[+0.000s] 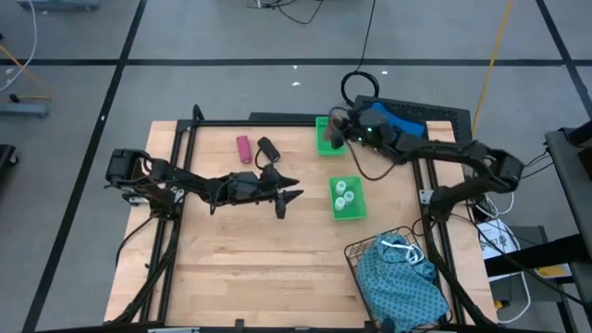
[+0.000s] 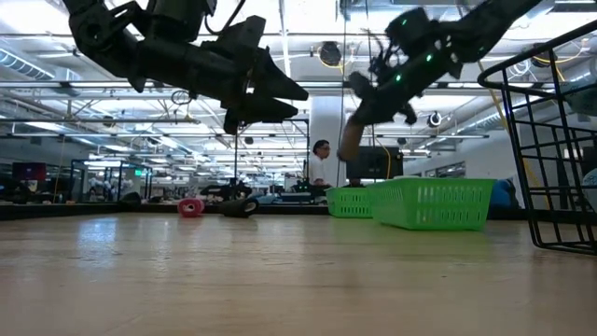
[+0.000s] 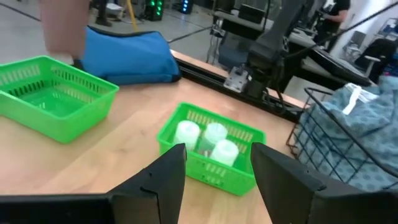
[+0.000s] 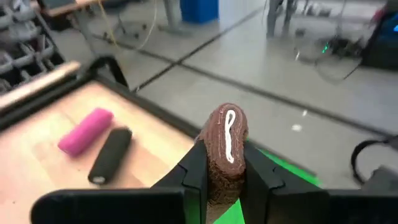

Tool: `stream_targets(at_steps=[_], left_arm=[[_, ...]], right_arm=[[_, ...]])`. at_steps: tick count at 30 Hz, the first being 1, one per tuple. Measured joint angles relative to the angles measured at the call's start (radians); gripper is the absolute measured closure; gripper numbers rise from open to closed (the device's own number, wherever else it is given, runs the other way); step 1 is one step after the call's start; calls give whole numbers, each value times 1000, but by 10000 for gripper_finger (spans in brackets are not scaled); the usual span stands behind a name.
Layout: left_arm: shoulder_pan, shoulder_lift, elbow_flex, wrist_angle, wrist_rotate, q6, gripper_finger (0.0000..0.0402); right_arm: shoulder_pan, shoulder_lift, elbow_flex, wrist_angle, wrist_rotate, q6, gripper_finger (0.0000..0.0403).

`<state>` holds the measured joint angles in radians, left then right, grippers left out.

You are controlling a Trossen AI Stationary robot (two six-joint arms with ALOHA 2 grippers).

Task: Pick & Place Medicine items
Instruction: Put the brown bandage into the top green bin

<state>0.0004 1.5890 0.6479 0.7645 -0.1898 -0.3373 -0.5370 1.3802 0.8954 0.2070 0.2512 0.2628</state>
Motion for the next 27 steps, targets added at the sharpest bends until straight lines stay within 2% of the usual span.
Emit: stream_targets(at_steps=[4, 10, 18, 22, 27], left_arm=[[-2, 0, 0, -10, 1, 0, 213], [-2, 0, 0, -20, 3, 0, 213], [-3, 0, 0, -40, 5, 1, 213], [-3, 0, 0, -44, 5, 2, 213], [-2, 0, 0, -45, 5, 2, 213]], right_arm=[[-37, 99, 15, 2, -68, 38, 359], [-46, 200, 19, 16, -73, 52, 359], [-37, 250, 19, 56, -99, 31, 353], [-38, 249, 19, 83, -99, 11, 332], [-38, 249, 19, 81, -99, -30, 287]])
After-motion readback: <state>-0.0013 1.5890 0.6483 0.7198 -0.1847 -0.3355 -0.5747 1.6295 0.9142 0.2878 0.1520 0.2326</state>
